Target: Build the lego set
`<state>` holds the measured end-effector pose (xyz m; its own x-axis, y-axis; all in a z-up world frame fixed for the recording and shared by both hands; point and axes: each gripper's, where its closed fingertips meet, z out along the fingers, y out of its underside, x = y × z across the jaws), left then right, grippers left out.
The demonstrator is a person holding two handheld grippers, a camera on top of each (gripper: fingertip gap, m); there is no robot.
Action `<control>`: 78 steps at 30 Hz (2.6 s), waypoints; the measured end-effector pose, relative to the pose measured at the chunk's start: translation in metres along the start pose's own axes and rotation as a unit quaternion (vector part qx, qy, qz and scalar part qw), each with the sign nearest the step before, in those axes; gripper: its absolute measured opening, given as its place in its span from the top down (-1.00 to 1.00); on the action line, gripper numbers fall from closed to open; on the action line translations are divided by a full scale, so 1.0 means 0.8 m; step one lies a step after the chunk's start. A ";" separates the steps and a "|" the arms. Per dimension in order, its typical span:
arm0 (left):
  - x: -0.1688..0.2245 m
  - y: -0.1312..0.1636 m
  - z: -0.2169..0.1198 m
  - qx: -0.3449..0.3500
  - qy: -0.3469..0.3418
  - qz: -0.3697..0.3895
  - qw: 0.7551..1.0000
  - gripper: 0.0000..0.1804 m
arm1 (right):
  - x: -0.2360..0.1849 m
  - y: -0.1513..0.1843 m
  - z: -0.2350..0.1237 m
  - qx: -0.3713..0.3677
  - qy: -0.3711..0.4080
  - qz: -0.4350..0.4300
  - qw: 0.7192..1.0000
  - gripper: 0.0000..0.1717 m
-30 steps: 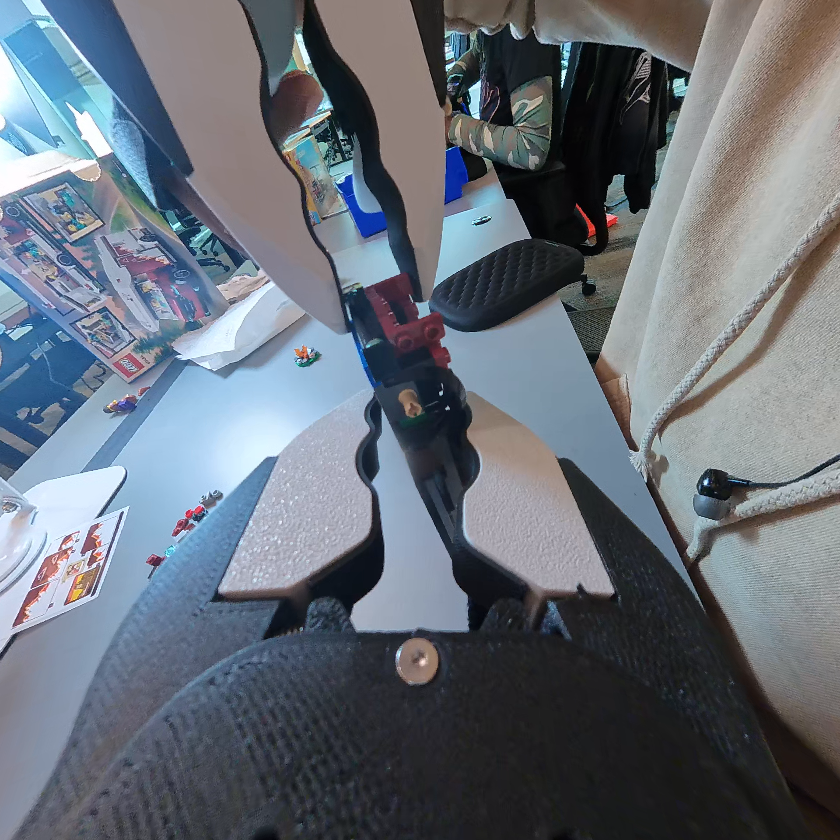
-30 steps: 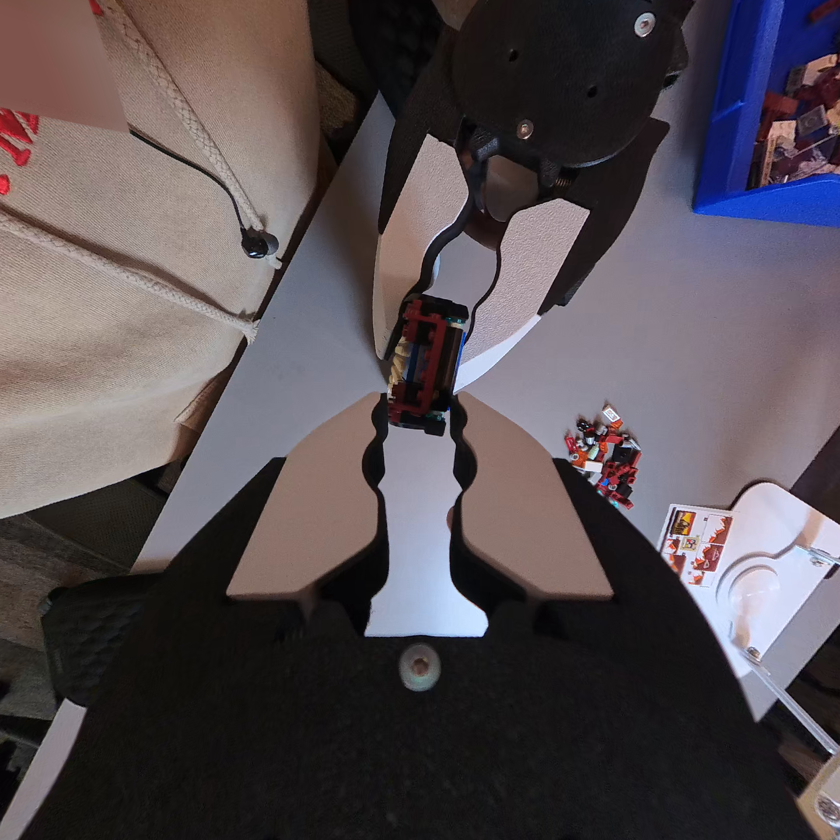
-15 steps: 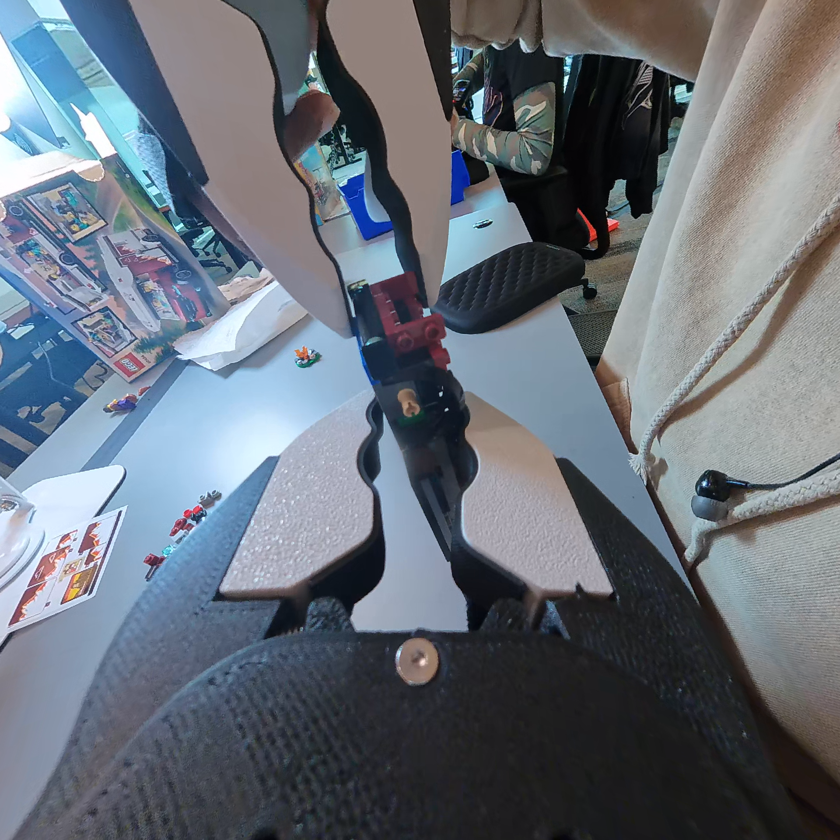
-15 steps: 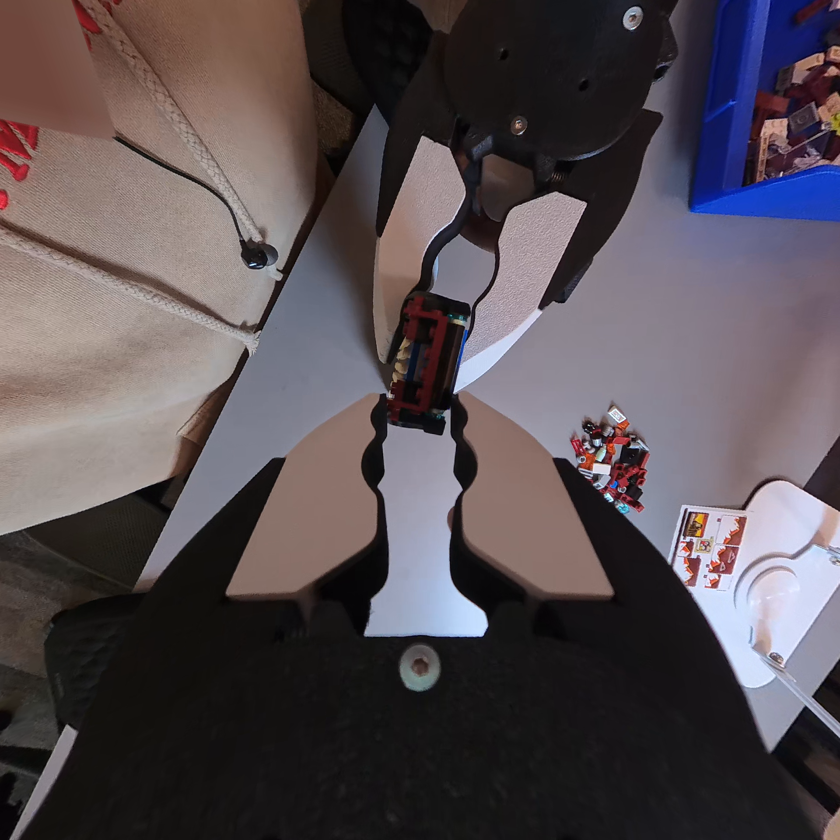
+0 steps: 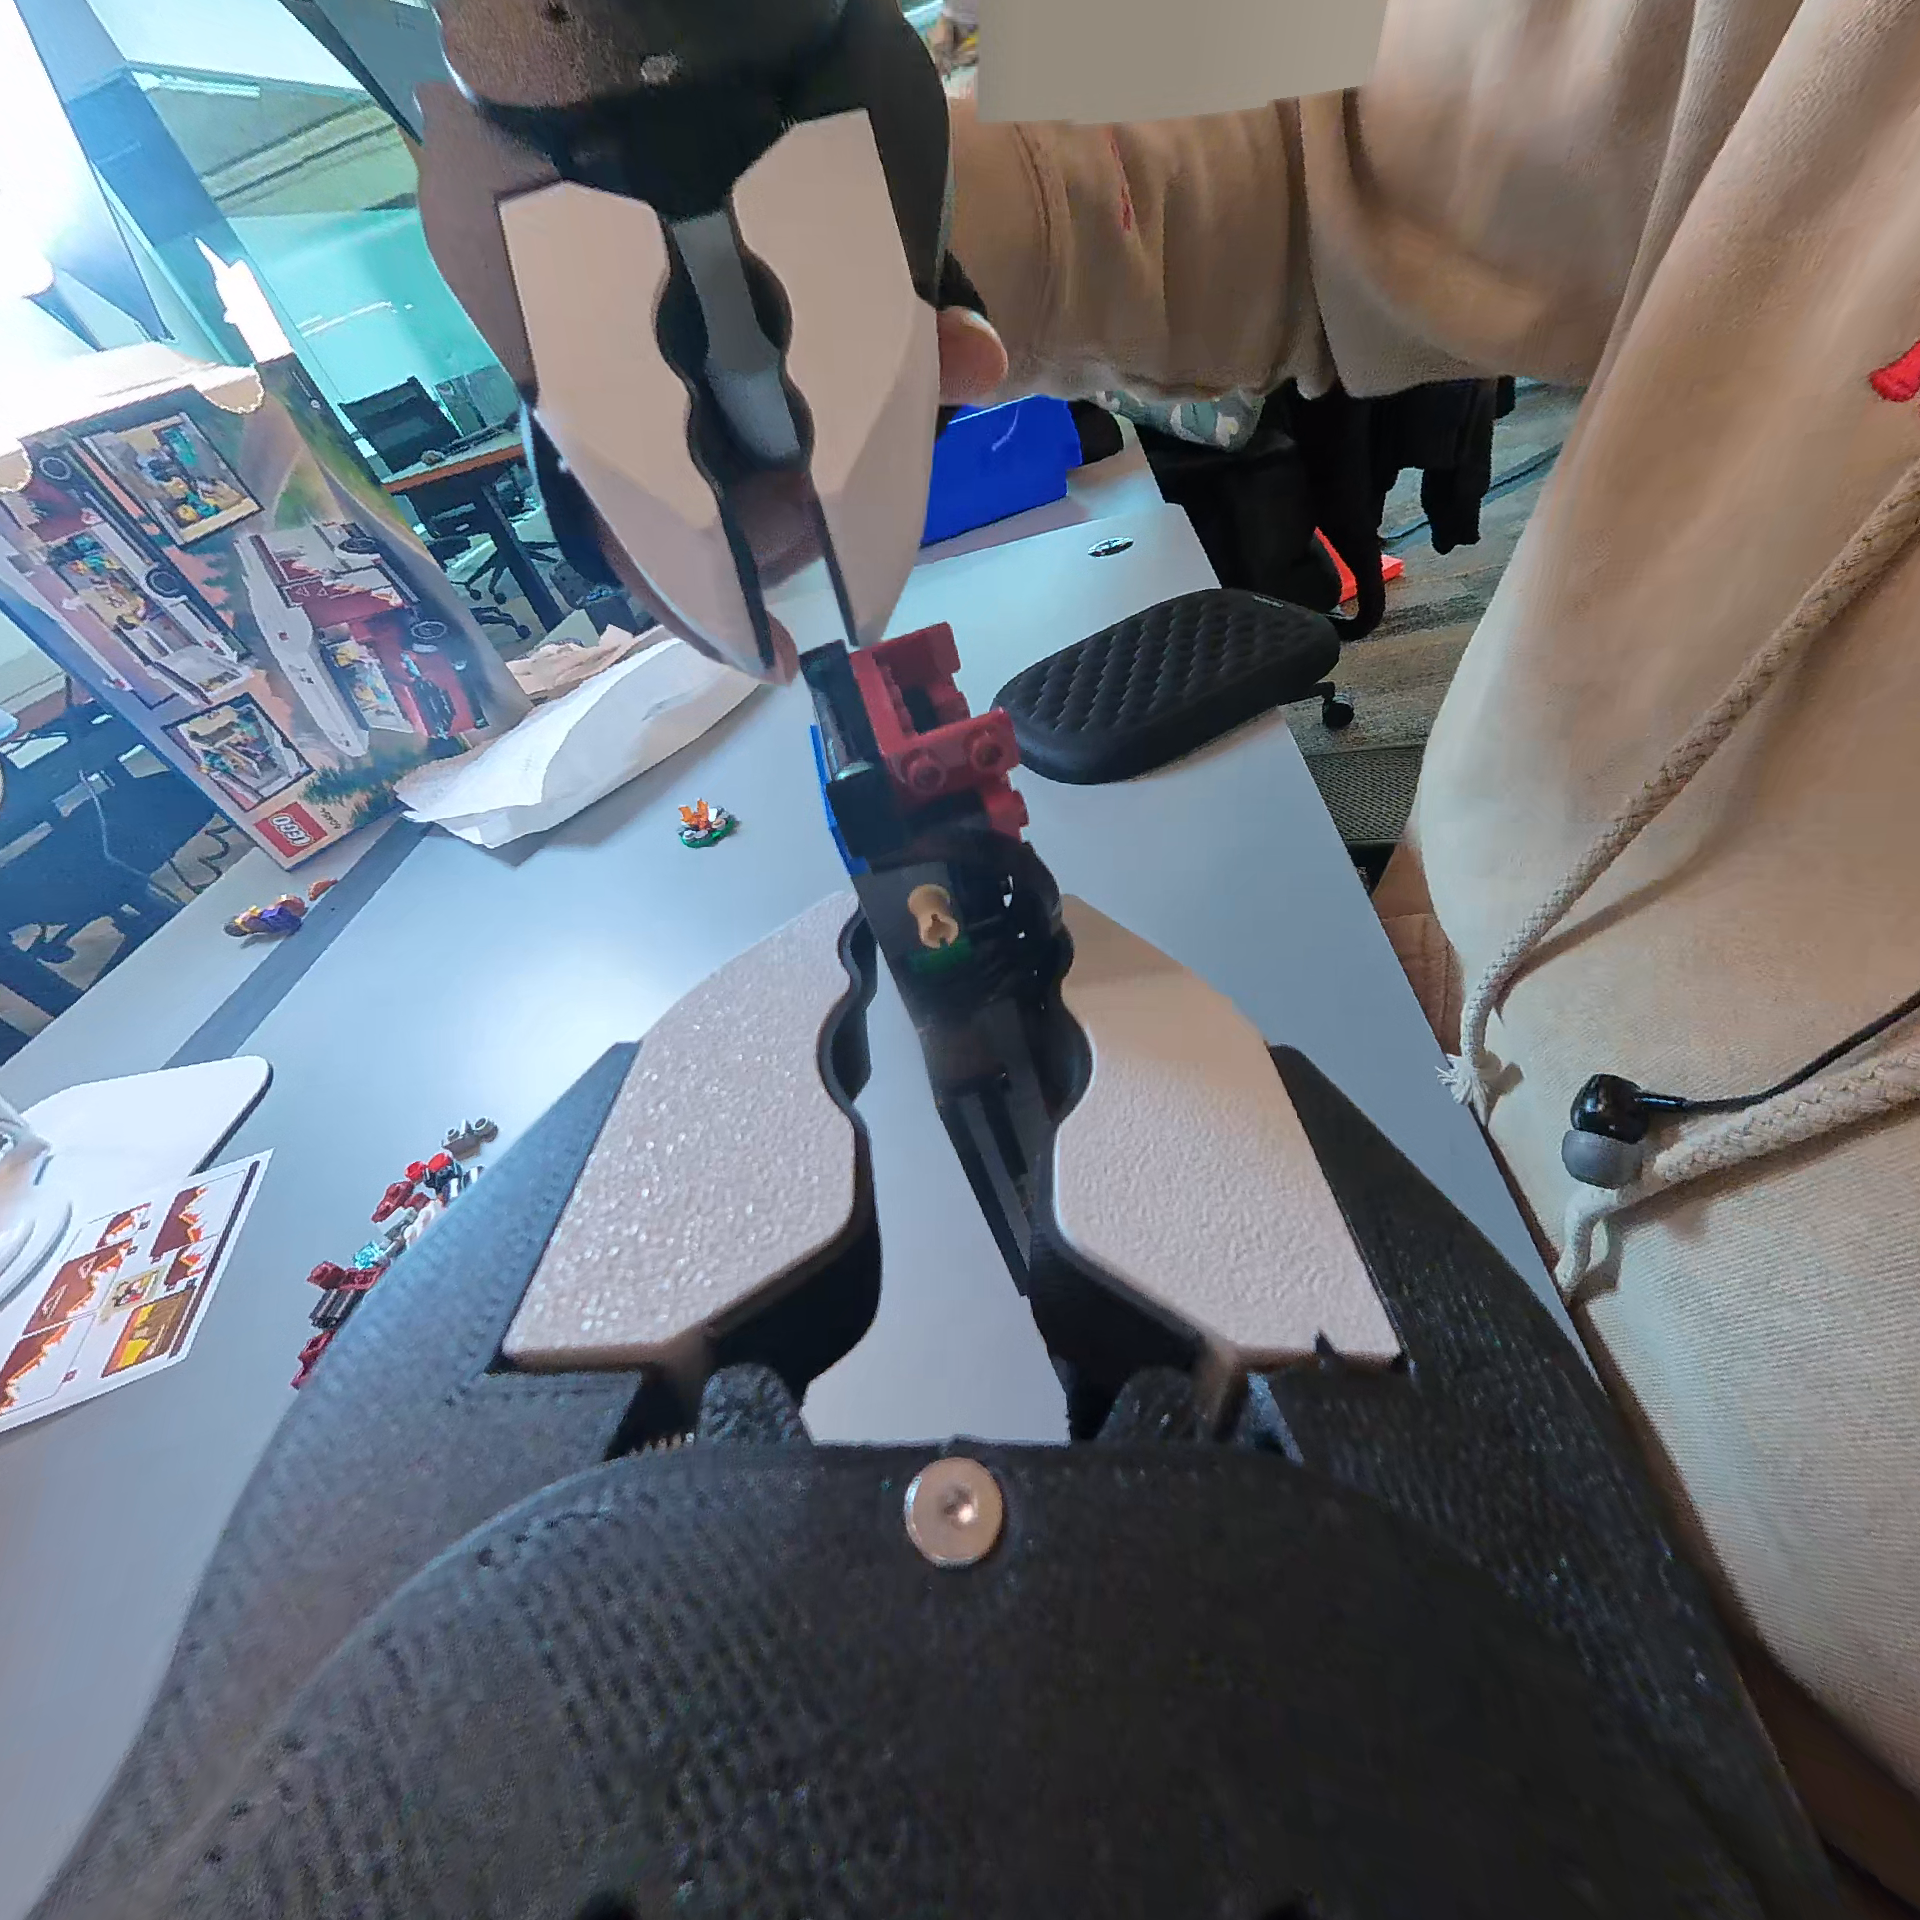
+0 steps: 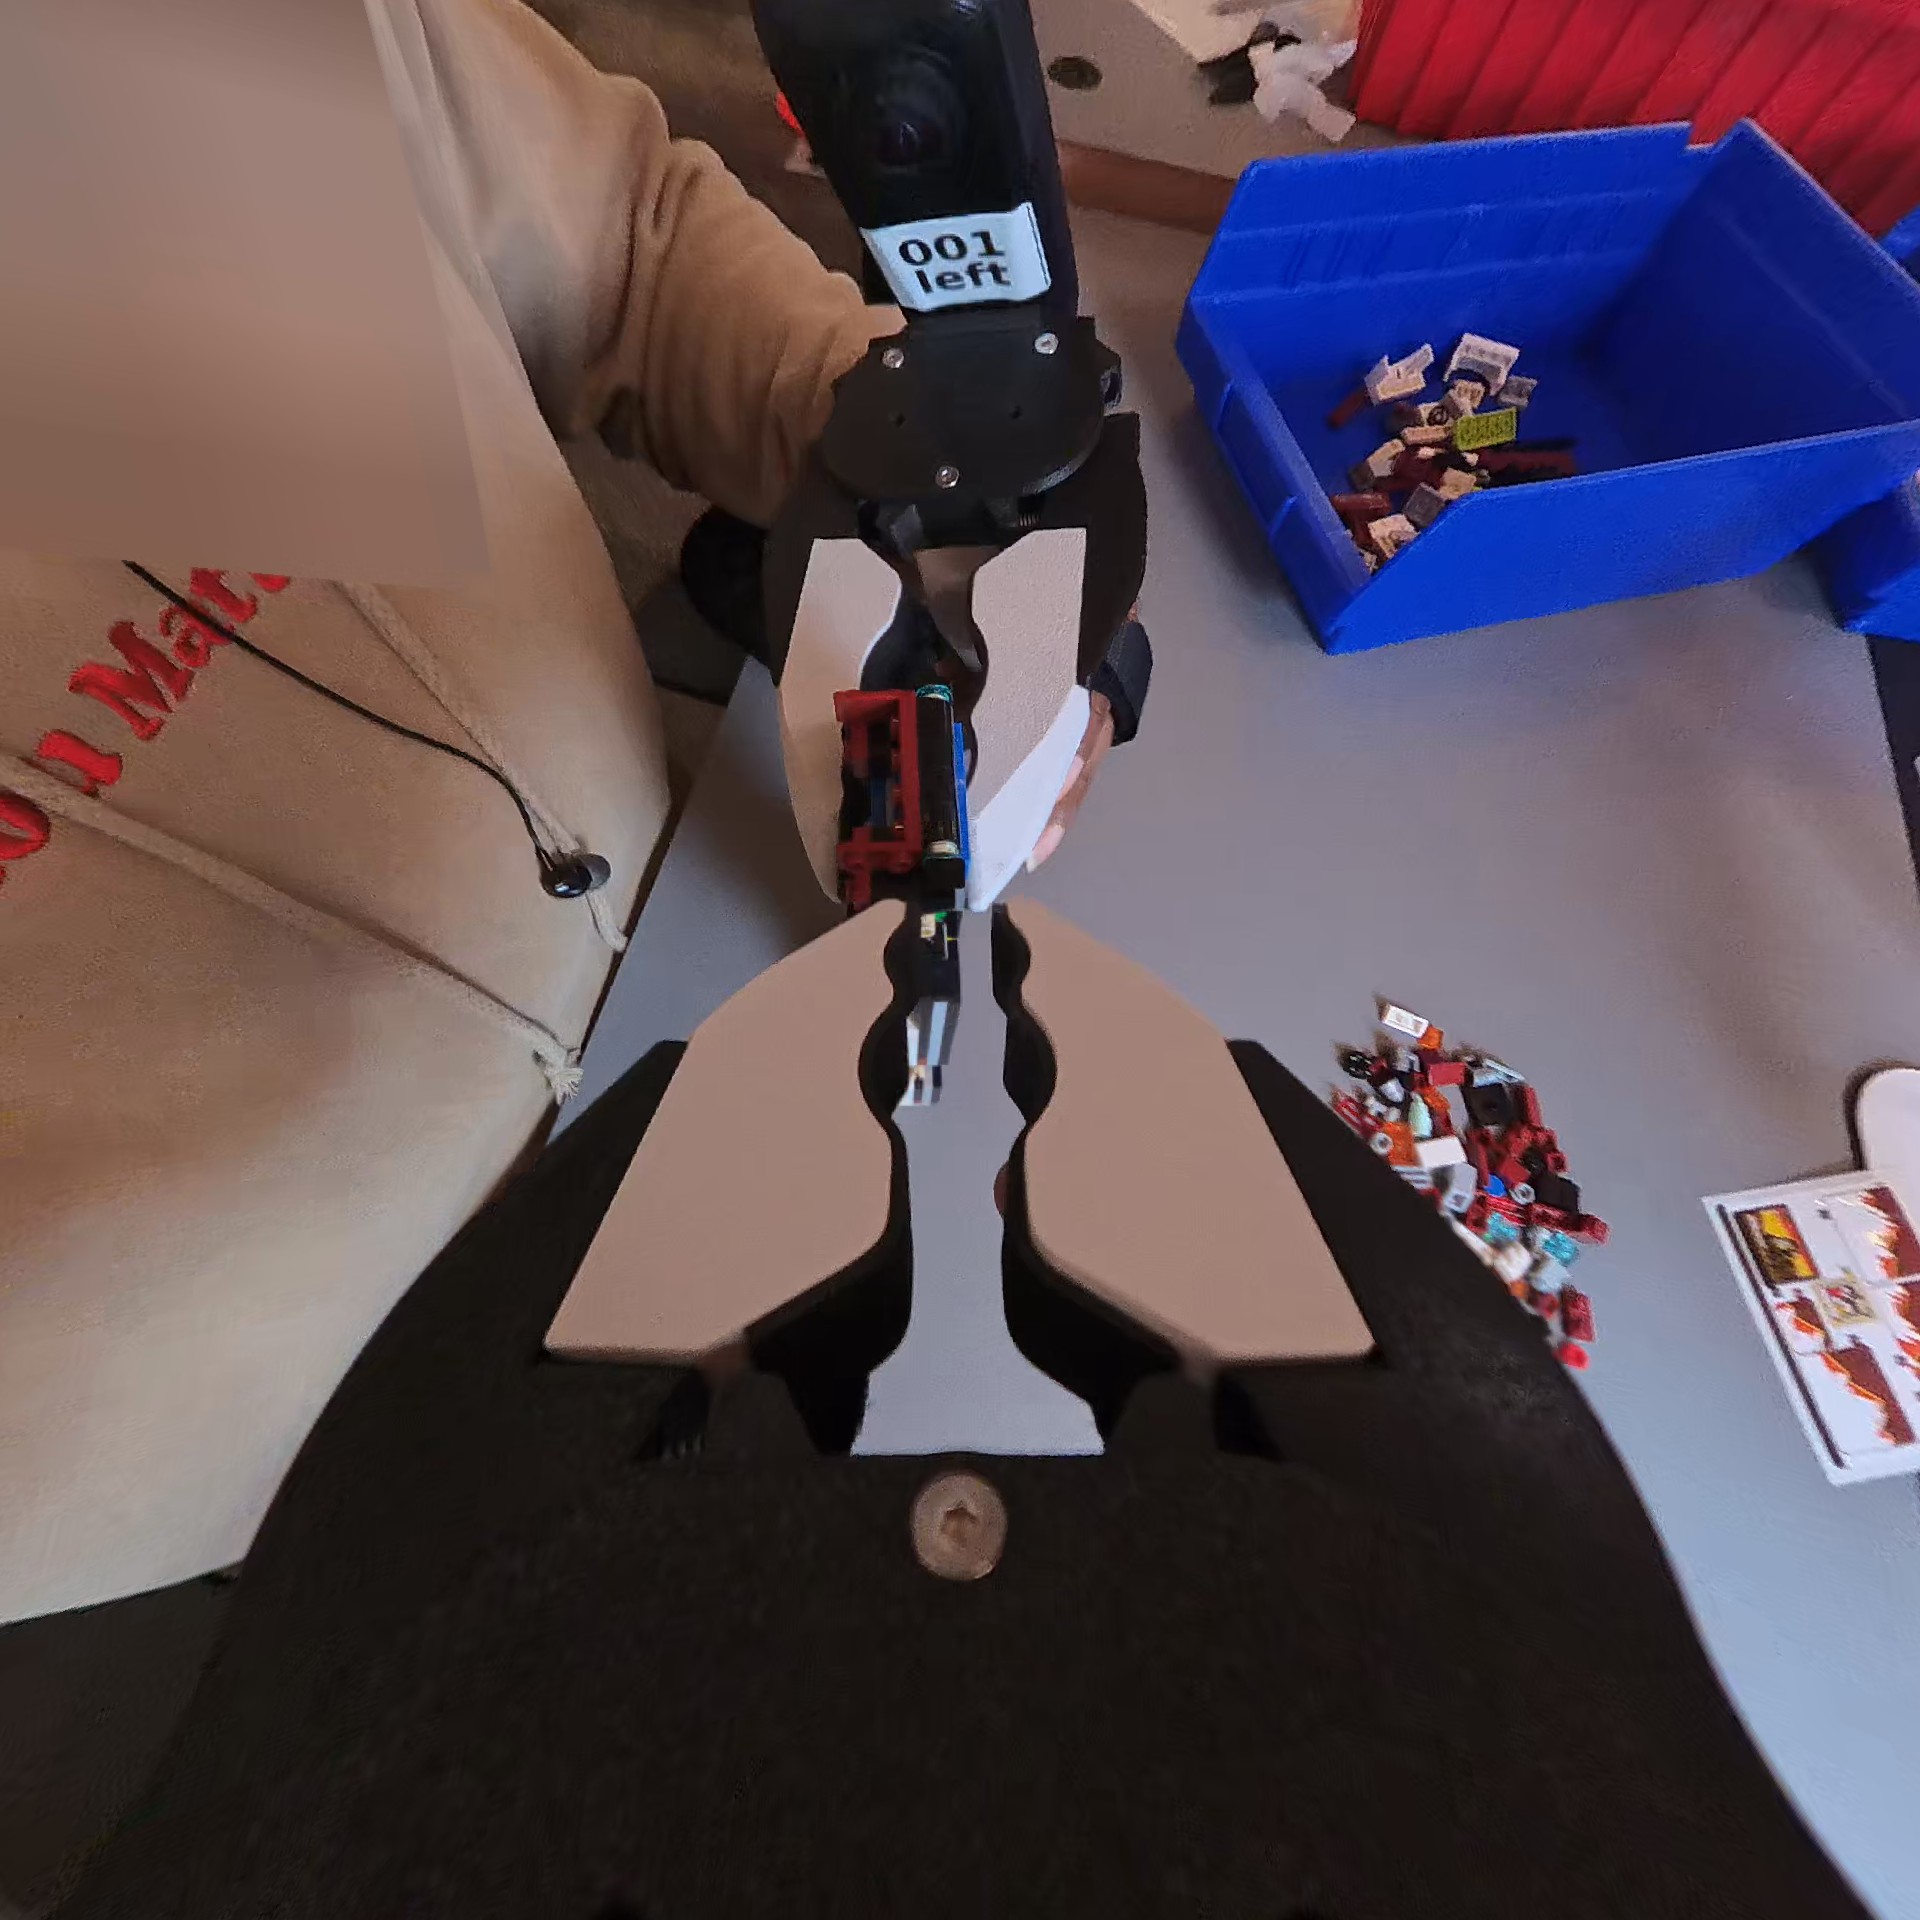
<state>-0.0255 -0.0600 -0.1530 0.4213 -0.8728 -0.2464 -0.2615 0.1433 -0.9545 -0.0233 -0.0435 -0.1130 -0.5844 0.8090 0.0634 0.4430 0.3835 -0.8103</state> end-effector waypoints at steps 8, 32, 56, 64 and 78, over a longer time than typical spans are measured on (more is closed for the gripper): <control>-0.001 0.001 0.002 -0.004 -0.003 -0.001 1.000 0.68 | -0.004 -0.003 0.008 0.026 -0.025 0.004 0.999 0.91; 0.000 0.000 0.001 0.024 0.035 -0.059 0.997 0.71 | -0.006 -0.006 0.003 -0.034 0.165 -0.293 0.941 0.90; 0.001 0.001 0.001 0.012 0.027 -0.041 0.999 0.71 | -0.012 -0.008 0.002 0.092 -0.134 0.256 0.953 0.89; 0.002 0.000 0.002 0.013 0.031 -0.052 0.998 0.72 | -0.014 -0.009 0.001 0.040 0.006 0.036 0.999 0.92; 0.004 0.001 0.000 0.009 0.036 -0.044 0.998 0.72 | -0.018 -0.019 -0.005 0.022 0.159 -0.240 0.957 0.86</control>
<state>-0.0242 -0.0625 -0.1542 0.3777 -0.9138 -0.1491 -0.2102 0.0723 -0.9750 -0.0191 -0.0589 -0.0991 -0.4732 0.6420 0.6032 0.1430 0.7316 -0.6665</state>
